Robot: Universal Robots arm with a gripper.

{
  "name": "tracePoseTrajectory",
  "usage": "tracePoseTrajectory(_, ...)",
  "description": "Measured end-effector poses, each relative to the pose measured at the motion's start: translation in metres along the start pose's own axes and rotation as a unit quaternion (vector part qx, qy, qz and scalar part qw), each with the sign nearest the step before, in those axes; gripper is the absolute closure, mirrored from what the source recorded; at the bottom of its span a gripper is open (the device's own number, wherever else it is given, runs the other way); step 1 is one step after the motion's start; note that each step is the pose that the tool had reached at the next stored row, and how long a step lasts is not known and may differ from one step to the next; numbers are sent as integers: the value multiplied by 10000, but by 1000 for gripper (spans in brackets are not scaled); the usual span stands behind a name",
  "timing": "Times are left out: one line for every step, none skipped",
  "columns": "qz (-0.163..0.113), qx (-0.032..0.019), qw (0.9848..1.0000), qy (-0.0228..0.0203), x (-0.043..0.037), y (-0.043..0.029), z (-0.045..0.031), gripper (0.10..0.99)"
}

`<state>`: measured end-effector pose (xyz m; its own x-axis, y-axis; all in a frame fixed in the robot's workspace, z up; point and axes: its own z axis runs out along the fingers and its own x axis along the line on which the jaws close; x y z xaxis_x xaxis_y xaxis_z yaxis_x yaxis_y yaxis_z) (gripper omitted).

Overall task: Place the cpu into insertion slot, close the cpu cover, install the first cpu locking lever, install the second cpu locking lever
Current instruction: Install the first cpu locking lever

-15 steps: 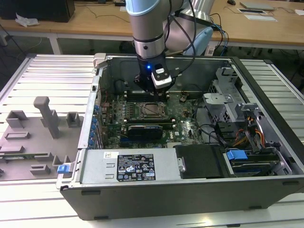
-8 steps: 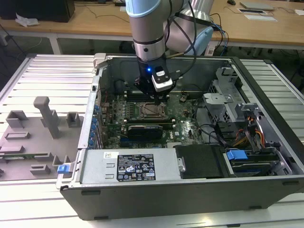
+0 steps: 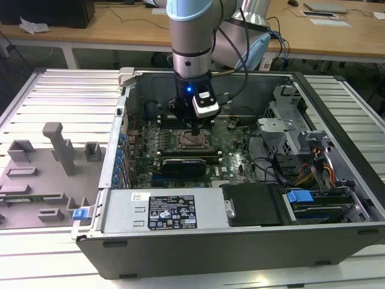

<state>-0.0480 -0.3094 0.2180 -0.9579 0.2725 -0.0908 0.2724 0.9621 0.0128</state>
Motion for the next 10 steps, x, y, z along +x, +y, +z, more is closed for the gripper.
tracePoseTrajectory(-4,40,10000,59,-2,0,1,980)
tracePoseTrajectory(-5,53,10000,62,-2,0,1,980)
tracePoseTrajectory(-5,53,10000,62,-2,0,0,980)
tracePoseTrajectory(-5,54,10000,62,-2,0,0,980)
tracePoseTrajectory(-11,59,10000,59,-2,1,2,980)
tracePoseTrajectory(-54,82,9999,53,-2,1,2,980)
tracePoseTrajectory(-151,126,9998,41,-2,0,2,980)
tracePoseTrajectory(-275,176,9995,27,-2,0,3,980)
tracePoseTrajectory(-452,191,9988,18,-2,0,4,980)
tracePoseTrajectory(-558,184,9983,17,-2,0,5,980)
